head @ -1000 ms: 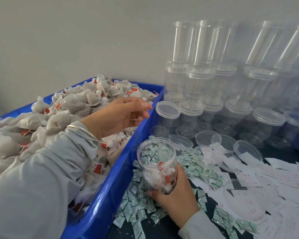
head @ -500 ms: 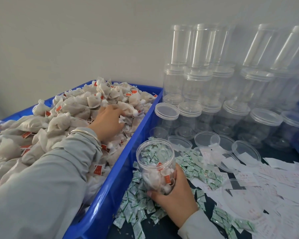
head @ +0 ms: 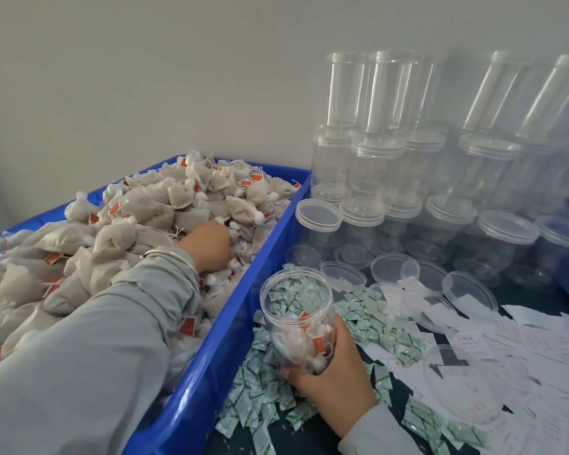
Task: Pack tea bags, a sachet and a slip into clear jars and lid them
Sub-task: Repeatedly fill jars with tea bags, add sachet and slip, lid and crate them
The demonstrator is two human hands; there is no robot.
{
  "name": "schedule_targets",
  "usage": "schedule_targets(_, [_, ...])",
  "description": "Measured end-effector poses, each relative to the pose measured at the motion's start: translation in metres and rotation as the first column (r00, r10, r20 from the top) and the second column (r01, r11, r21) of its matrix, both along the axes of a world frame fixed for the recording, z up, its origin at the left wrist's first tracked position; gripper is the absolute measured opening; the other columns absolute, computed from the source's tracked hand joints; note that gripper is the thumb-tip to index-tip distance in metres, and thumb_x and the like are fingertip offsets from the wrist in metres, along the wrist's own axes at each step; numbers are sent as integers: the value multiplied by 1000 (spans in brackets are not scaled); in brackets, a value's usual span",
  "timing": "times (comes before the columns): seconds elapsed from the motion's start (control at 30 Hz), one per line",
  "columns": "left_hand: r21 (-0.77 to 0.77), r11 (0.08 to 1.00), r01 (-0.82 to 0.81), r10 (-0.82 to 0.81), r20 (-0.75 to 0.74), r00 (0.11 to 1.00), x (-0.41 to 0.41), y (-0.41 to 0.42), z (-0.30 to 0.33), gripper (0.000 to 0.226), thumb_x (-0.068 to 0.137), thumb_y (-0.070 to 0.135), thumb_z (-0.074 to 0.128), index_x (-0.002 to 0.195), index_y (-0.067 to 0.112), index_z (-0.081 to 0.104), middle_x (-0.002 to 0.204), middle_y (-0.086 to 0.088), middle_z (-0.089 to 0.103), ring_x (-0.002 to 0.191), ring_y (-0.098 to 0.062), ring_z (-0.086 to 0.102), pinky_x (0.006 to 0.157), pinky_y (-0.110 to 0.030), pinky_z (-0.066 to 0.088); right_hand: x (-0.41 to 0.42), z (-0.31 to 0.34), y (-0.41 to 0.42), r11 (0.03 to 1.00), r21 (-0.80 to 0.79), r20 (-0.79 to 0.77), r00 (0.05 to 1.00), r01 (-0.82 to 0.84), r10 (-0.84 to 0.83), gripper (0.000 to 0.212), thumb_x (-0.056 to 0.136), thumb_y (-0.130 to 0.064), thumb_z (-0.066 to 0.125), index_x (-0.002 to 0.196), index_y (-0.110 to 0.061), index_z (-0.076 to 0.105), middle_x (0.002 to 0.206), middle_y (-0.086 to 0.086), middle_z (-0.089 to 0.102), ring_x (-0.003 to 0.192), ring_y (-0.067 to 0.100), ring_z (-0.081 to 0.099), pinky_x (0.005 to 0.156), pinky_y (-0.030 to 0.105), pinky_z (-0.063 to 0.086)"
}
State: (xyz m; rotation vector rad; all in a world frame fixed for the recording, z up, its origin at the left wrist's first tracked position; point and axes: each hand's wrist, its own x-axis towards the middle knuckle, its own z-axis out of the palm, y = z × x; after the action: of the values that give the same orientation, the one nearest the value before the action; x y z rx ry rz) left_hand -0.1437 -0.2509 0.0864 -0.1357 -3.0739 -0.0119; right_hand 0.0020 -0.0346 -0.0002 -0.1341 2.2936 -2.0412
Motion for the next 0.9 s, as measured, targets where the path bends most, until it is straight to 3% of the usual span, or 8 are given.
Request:
schedule_targets(0.1, [355, 928, -113, 162, -111, 981, 2, 1, 8, 17, 84, 19, 62, 100, 12, 62, 92, -2, 58, 85, -19, 54, 70, -26, 38, 0, 1, 0, 1000, 12, -9, 1000, 0, 0, 92, 58, 0, 87, 134, -21, 40, 120, -2, 62, 103, 4, 63, 80, 15, 52])
schedule_targets(0.2, [622, 773, -128, 267, -135, 954, 6, 3, 20, 14, 80, 12, 64, 90, 20, 59, 77, 6, 52, 67, -9, 49, 54, -21, 35, 1, 4, 0, 1000, 22, -21, 1000, 0, 1, 92, 58, -3, 88, 134, -22, 40, 118, -6, 62, 103, 1, 62, 81, 12, 50])
schedule_targets(0.27, [775, 626, -84, 267, -111, 957, 9, 7, 27, 13, 80, 8, 63, 82, 20, 61, 78, 0, 58, 65, -11, 54, 54, -21, 42, 1, 4, 0, 1000, 21, -20, 1000, -12, 13, 90, 59, 1, 86, 134, -20, 40, 119, -3, 62, 99, 1, 64, 73, 9, 49])
schedule_targets(0.43, [997, 78, -4, -72, 9, 997, 32, 25, 49, 12, 85, 4, 64, 86, 15, 63, 81, -5, 66, 62, -9, 65, 56, -17, 53, 0, 3, 0, 999, -23, 20, 999, -44, 45, 97, 61, 6, 84, 141, -15, 33, 130, 5, 54, 109, 9, 60, 72, 10, 50])
schedule_targets(0.5, [999, -43, -4, -258, -7, 966, 41, 32, 54, 11, 80, 6, 66, 88, 13, 63, 78, -1, 69, 70, -11, 67, 62, -20, 55, -1, 2, 0, 998, -44, 26, 999, -39, 40, 95, 60, 8, 83, 139, -15, 36, 129, 6, 56, 108, 11, 61, 69, 11, 51])
schedule_targets(0.6, [999, -22, 31, -419, -38, 907, 52, 41, 54, 16, 68, 15, 67, 83, 16, 68, 79, 1, 70, 73, -13, 67, 64, -22, 55, -1, 3, -1, 999, -40, 10, 999, -30, 31, 86, 58, 9, 83, 129, -20, 44, 120, 1, 62, 101, 7, 64, 69, 12, 52])
schedule_targets(0.73, [994, 112, -10, -570, 72, 818, 60, 46, 53, 24, 66, 22, 68, 89, 16, 71, 75, -4, 69, 66, -16, 68, 60, -21, 56, -3, 0, 1, 1000, -22, -26, 1000, -4, 3, 75, 56, 7, 84, 112, -29, 51, 101, -13, 67, 92, -1, 65, 69, 13, 52])
schedule_targets(0.9, [993, 112, -29, -538, 85, 839, 56, 42, 53, 23, 73, 21, 74, 93, 12, 67, 83, -6, 72, 64, -15, 68, 59, -21, 56, -3, -3, 0, 1000, -17, -56, 998, -7, 6, 72, 58, 7, 84, 110, -30, 51, 100, -24, 66, 90, -3, 66, 66, 10, 51])
